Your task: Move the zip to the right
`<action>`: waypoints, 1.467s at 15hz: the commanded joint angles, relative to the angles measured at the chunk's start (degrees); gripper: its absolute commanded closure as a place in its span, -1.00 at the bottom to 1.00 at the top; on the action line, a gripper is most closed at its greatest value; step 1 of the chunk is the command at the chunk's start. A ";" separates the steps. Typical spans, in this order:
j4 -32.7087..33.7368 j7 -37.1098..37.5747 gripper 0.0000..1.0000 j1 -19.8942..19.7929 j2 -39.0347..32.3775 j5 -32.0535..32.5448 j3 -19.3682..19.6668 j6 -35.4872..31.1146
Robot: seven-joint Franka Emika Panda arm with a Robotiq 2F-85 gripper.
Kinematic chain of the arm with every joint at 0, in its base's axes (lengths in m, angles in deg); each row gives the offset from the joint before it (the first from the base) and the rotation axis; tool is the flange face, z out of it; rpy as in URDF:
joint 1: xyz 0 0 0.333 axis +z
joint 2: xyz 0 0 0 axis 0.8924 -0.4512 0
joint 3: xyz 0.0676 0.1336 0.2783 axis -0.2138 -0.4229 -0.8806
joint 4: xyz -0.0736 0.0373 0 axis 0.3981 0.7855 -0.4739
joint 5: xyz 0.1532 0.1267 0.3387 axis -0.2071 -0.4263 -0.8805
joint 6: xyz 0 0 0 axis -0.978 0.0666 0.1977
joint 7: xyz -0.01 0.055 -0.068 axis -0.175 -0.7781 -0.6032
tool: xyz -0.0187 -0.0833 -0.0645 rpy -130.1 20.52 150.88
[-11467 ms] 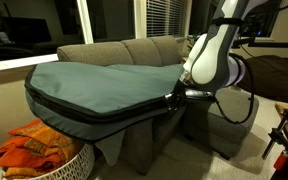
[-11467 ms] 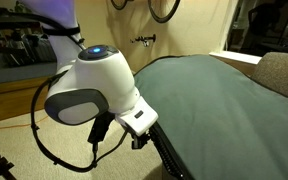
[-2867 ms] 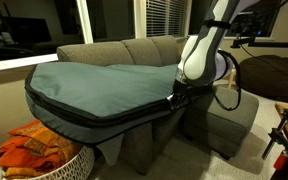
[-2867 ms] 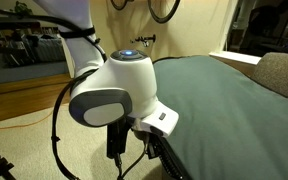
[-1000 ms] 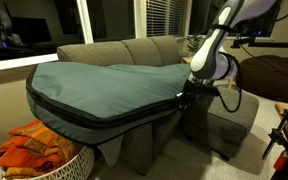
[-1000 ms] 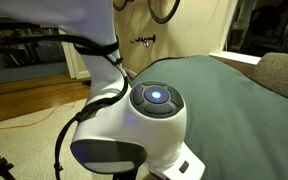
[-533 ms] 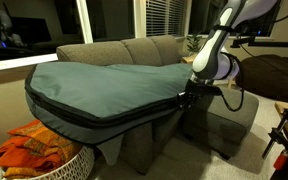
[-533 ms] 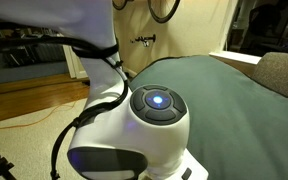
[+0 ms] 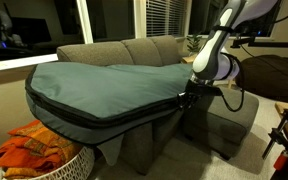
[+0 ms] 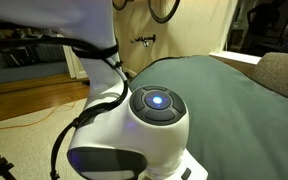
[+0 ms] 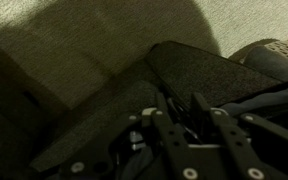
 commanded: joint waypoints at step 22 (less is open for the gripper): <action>0.37 0.69 -1.00 0.52 -0.28 0.18 0.48 -0.25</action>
